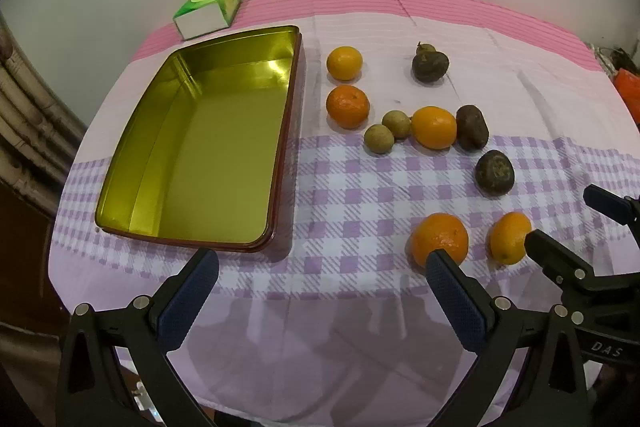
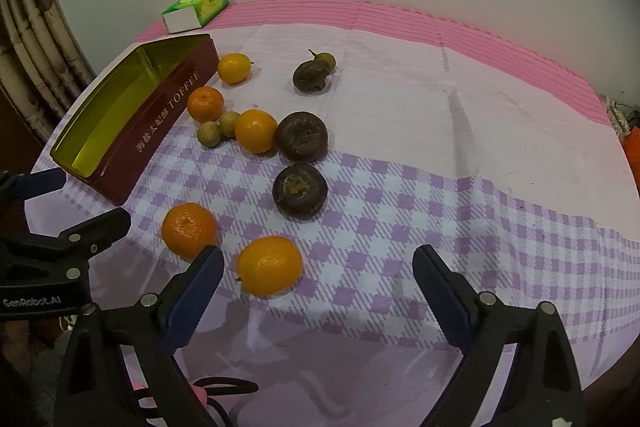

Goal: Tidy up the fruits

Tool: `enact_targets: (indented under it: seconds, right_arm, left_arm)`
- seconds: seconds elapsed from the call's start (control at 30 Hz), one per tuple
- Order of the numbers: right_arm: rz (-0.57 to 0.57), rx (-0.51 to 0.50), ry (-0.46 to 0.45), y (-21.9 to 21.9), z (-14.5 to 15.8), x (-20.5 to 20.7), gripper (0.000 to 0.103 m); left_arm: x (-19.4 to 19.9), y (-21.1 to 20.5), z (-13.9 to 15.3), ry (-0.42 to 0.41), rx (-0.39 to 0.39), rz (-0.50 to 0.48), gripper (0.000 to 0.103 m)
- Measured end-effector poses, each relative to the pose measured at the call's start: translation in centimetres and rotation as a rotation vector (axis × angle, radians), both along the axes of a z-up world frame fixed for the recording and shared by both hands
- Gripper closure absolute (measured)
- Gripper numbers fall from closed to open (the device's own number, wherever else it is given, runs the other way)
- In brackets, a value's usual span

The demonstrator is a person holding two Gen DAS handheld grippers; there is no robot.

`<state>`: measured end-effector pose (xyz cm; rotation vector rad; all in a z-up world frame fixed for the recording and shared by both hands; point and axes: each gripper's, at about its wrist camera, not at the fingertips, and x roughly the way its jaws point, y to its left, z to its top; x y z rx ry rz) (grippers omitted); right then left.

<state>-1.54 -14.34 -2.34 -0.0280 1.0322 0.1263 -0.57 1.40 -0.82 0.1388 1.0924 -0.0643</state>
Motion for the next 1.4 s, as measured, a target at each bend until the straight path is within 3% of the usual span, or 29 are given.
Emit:
enact_targets:
  seconds: [0.63,0.97,1.4]
  right_arm:
    - [0.003,0.023,-0.004,0.2,0.1,-0.4,0.021]
    - [0.03,0.037,0.021,0.5,-0.4,-0.5,0.033]
    - [0.071,0.039,0.069,1.4,-2.0,-0.1,0.036]
  left_arm:
    - [-0.4,-0.2,0.2,-0.011,0.013,-0.004,0.001]
    - [-0.4,-0.3,0.3,-0.013,0.014,-0.009,0.001]
    - [-0.6,-0.4,0.0,-0.005,0.006,-0.035,0.001]
